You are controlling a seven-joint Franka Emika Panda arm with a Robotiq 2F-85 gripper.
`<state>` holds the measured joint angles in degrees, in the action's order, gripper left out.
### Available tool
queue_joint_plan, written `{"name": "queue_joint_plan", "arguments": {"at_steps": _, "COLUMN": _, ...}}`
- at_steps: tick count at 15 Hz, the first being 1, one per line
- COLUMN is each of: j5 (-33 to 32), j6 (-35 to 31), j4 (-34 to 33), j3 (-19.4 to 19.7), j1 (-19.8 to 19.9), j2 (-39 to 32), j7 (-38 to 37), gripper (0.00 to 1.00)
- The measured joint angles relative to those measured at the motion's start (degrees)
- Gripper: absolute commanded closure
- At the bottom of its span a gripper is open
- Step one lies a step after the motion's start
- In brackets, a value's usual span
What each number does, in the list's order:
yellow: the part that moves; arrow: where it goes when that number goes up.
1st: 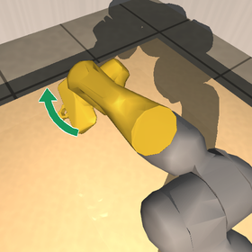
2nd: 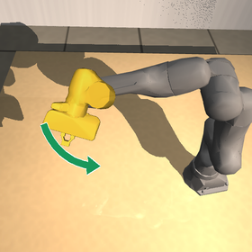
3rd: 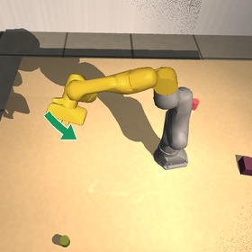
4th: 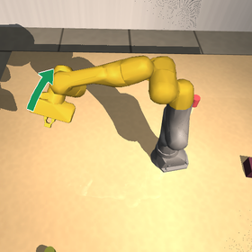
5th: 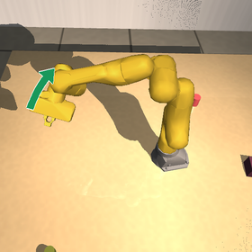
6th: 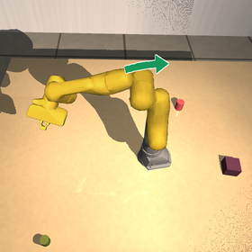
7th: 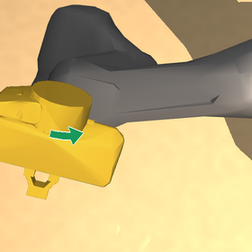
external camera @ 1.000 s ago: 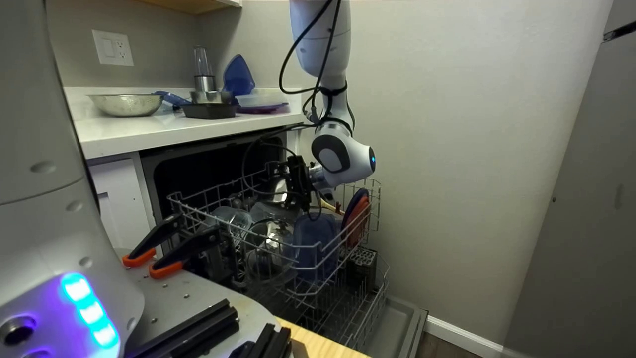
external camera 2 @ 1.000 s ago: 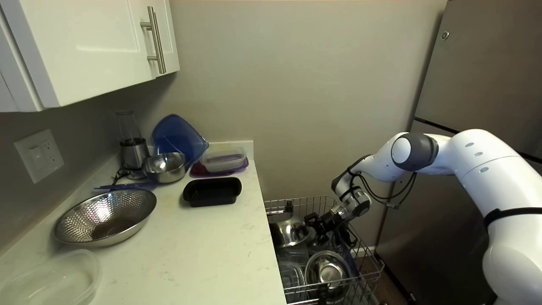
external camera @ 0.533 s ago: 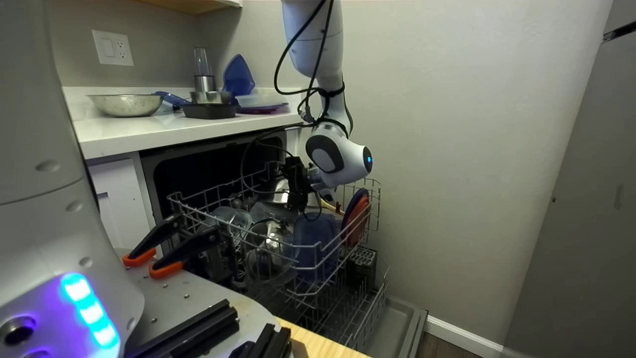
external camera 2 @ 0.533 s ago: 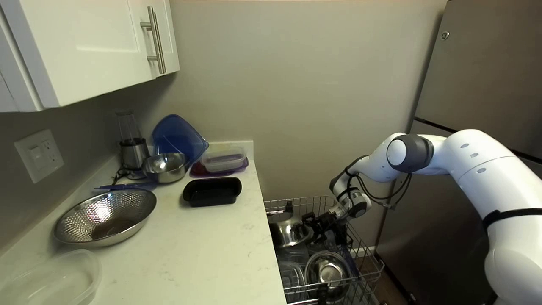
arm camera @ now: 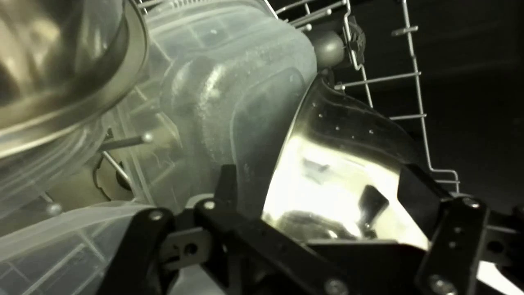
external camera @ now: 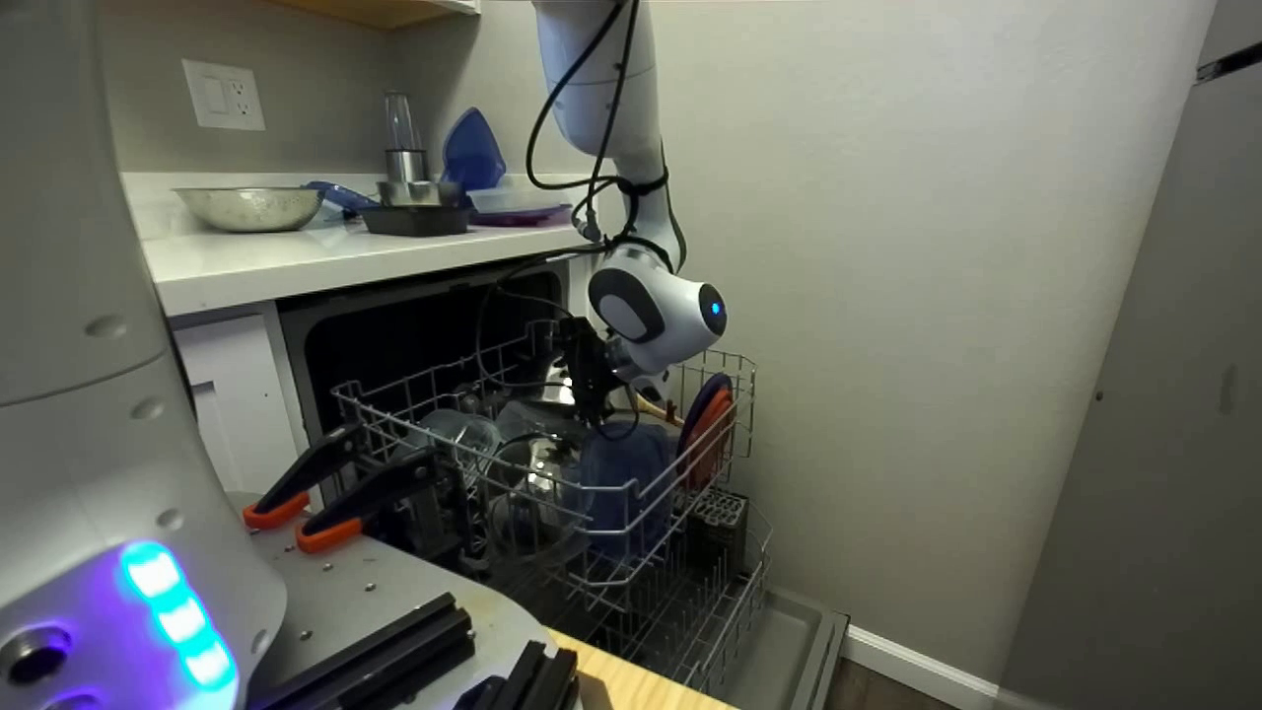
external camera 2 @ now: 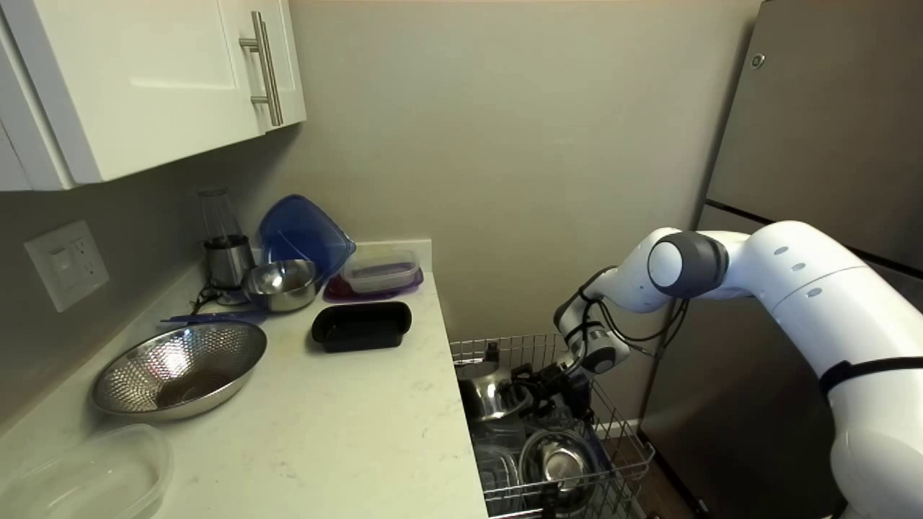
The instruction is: Remove the silver bowl from the dishwasher and put it on the counter
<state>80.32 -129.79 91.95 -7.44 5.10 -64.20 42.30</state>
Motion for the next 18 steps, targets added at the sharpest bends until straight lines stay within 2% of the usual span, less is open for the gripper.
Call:
{"name": "queue_joint_plan", "arguments": {"at_steps": 3, "j5": 3.6, "j6": -2.0, "j4": 0.0, "j3": 0.0, "j1": -0.3, "j2": 0.0, "j7": 0.1, "gripper": 0.0}}
{"name": "queue_joint_plan", "arguments": {"at_steps": 18, "j5": 20.2, "j6": -1.7, "j4": 2.4, "j3": 1.3, "j1": -1.1, "j2": 1.7, "j7": 6.1, "gripper": 0.0}}
